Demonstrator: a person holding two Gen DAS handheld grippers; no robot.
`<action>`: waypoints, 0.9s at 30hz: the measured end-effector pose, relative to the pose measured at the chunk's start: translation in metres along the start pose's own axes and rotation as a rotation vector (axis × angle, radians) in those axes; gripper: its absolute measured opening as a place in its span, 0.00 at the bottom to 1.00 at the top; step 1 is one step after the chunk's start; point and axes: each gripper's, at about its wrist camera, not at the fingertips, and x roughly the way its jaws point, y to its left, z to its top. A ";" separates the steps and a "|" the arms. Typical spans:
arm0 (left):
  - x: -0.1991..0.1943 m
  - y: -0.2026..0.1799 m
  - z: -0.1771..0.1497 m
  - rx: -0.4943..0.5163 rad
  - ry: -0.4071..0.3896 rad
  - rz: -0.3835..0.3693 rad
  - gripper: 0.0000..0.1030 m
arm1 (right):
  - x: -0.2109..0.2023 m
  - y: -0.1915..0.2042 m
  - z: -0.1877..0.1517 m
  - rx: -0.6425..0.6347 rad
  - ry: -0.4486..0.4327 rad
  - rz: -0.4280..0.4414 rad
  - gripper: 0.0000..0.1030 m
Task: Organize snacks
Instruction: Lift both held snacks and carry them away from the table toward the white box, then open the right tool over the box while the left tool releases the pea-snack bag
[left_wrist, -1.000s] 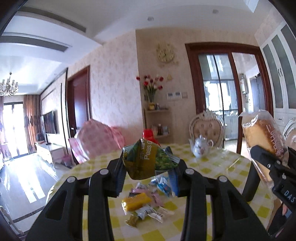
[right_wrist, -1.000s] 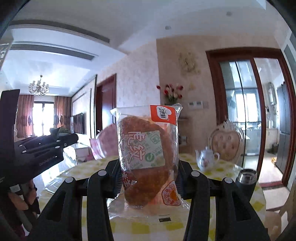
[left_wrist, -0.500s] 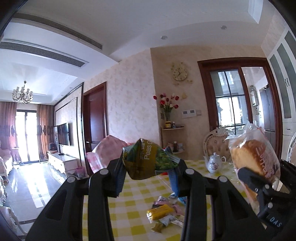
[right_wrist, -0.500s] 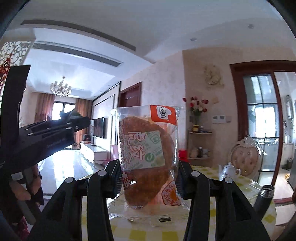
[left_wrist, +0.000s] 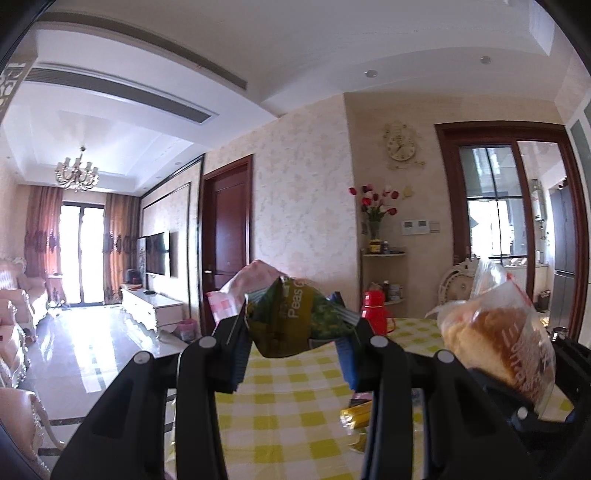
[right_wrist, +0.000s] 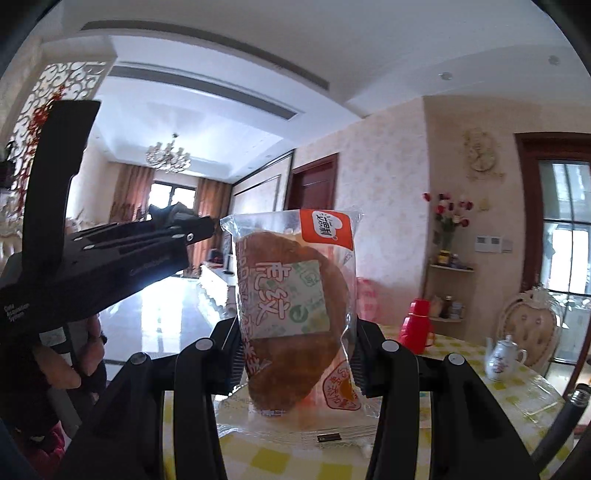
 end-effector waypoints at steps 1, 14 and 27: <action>0.002 0.006 -0.002 -0.005 0.004 0.008 0.39 | 0.003 0.004 0.000 -0.004 0.004 0.010 0.45; 0.007 0.094 -0.043 -0.041 0.099 0.156 0.39 | 0.062 0.101 -0.013 -0.070 0.106 0.197 0.45; 0.005 0.216 -0.187 0.000 0.659 0.104 0.39 | 0.141 0.188 -0.105 -0.031 0.558 0.469 0.45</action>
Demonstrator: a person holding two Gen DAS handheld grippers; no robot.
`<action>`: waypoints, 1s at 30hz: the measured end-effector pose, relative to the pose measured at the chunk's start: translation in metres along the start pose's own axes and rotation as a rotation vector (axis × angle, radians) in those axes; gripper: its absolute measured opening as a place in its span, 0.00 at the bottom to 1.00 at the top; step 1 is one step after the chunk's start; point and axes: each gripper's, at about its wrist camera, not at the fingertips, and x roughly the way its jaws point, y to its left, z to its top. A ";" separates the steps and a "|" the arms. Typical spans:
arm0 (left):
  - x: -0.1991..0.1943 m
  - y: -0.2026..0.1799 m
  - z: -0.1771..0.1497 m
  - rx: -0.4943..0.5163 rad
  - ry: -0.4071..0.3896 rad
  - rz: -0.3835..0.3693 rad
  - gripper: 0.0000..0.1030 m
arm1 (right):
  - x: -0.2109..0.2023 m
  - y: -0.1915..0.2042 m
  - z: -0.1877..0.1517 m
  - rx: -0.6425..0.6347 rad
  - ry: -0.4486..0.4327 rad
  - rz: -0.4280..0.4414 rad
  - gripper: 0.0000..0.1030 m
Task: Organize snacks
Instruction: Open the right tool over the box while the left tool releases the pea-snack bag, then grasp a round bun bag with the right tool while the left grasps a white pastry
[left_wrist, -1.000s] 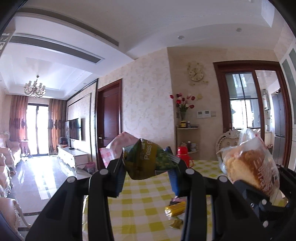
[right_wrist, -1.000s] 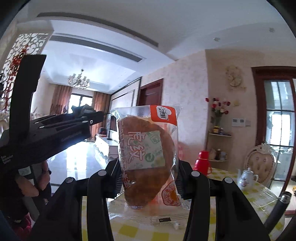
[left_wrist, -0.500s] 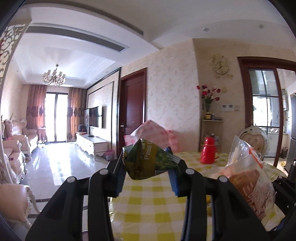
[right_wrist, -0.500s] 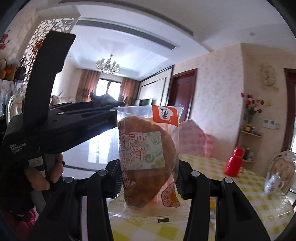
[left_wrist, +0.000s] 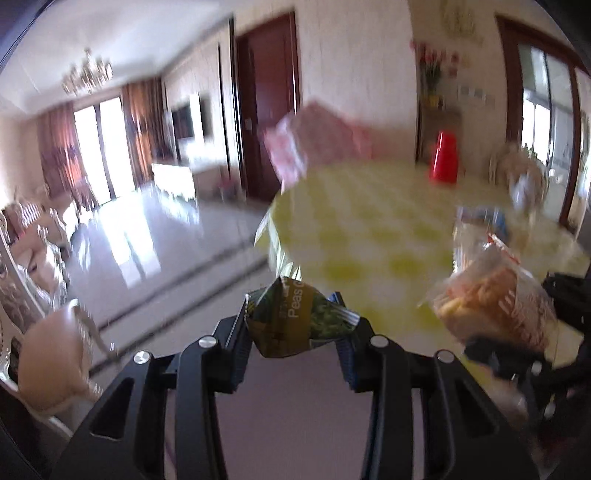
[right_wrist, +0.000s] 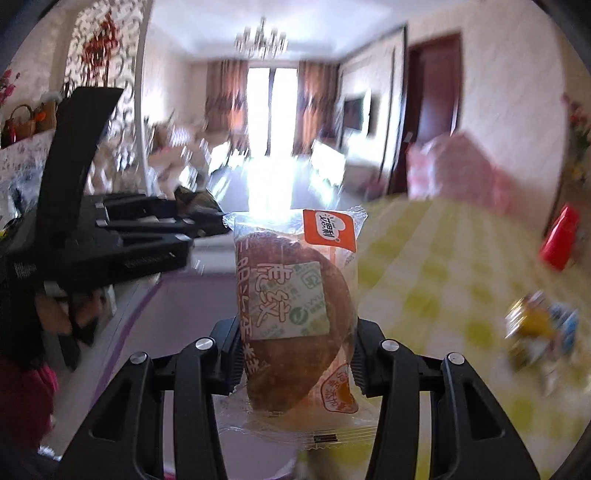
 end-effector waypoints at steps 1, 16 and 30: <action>0.009 0.008 -0.008 -0.002 0.046 -0.015 0.39 | 0.011 0.000 -0.003 0.003 0.038 0.016 0.44; 0.059 0.037 -0.047 -0.028 0.272 0.049 0.90 | 0.062 0.010 -0.033 0.032 0.235 0.151 0.72; 0.041 -0.138 0.049 0.092 0.045 -0.086 0.98 | -0.079 -0.161 -0.105 0.328 0.031 -0.271 0.84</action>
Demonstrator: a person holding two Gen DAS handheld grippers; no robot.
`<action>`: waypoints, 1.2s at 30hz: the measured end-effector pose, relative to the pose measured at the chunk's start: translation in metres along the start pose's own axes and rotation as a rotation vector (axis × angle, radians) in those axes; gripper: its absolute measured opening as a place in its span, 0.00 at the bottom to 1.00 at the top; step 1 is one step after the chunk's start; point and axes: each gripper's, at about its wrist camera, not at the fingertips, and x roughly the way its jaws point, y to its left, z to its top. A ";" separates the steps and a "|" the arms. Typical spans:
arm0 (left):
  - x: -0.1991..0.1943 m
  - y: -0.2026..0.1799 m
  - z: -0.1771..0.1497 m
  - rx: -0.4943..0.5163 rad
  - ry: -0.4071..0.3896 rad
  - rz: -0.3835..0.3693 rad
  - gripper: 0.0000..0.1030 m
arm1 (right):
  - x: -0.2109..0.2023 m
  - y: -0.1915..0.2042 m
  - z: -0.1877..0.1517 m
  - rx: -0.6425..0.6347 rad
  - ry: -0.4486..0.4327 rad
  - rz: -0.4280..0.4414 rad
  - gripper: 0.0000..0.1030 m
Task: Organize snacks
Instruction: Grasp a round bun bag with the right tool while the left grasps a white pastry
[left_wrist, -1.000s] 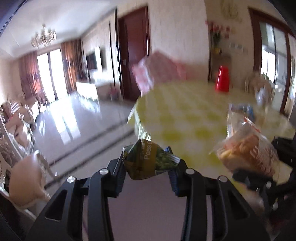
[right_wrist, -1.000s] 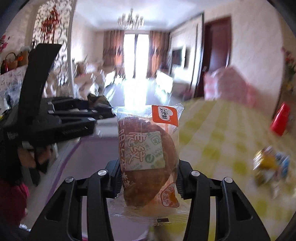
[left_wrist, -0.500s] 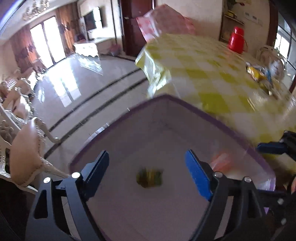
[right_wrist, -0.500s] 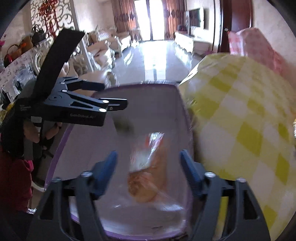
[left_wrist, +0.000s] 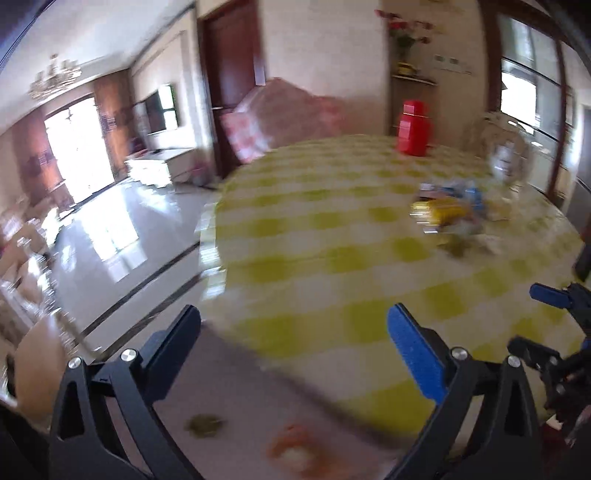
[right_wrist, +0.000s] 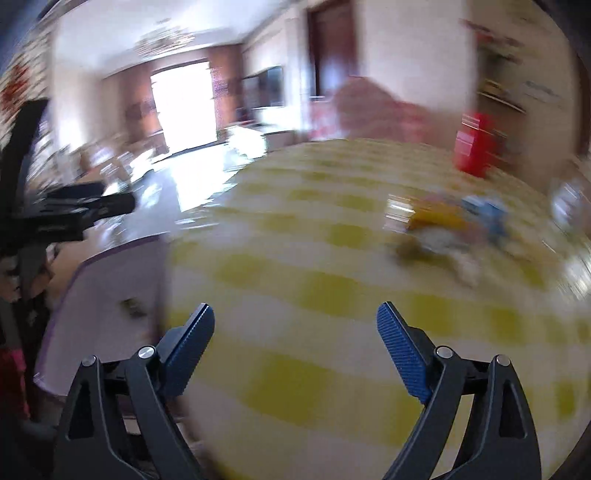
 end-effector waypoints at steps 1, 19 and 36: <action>0.006 -0.018 0.006 0.015 0.003 -0.034 0.98 | -0.005 -0.023 -0.006 0.054 -0.004 -0.026 0.84; 0.168 -0.274 0.032 -0.010 0.193 -0.308 0.98 | -0.003 -0.271 -0.028 0.389 0.059 -0.338 0.84; 0.252 -0.343 0.073 -0.030 0.283 -0.211 0.98 | 0.111 -0.435 0.074 0.645 0.019 -0.321 0.84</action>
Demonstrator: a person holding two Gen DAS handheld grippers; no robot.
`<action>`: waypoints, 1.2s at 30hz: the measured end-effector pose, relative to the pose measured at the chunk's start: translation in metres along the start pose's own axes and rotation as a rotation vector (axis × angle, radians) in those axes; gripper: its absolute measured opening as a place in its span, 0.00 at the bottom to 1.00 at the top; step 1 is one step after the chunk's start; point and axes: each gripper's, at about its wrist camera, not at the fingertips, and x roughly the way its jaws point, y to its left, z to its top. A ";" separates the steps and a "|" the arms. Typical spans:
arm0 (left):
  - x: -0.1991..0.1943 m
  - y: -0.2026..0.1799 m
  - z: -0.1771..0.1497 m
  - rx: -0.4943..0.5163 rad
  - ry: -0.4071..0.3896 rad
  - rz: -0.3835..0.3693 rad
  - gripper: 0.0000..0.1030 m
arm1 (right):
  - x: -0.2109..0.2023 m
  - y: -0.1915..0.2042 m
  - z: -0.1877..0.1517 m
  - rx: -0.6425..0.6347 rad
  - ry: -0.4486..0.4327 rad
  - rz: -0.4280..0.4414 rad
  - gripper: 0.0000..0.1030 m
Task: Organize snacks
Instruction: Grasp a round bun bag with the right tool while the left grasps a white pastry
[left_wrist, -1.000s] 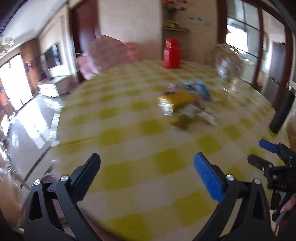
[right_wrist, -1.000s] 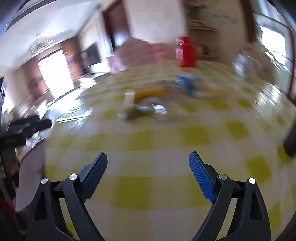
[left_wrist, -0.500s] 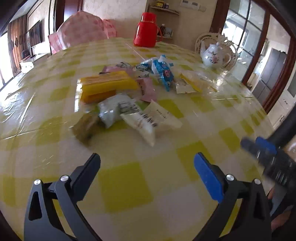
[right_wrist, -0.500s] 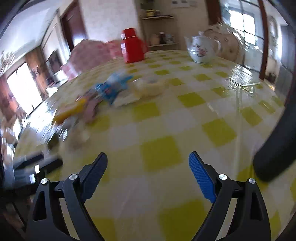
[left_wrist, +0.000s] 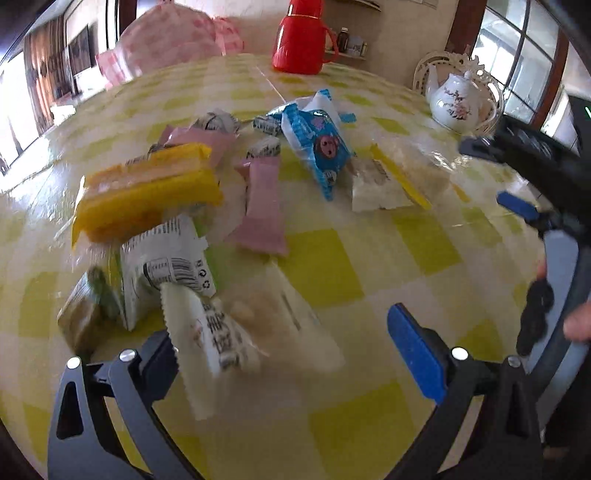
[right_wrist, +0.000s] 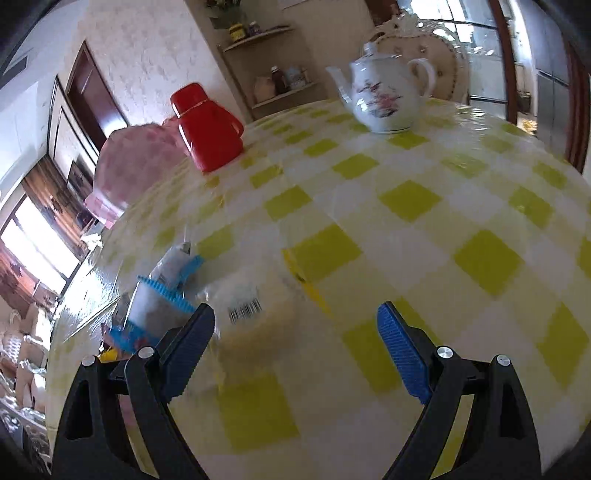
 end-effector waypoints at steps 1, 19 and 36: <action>0.002 -0.001 0.001 0.011 0.001 0.004 0.98 | 0.007 0.004 0.003 -0.013 0.012 0.008 0.84; -0.006 0.032 0.003 0.014 0.027 -0.086 0.98 | -0.001 0.025 -0.014 -0.335 -0.006 -0.191 0.59; -0.061 -0.008 -0.021 0.257 -0.247 0.022 0.31 | -0.124 0.015 -0.076 -0.187 -0.256 -0.001 0.59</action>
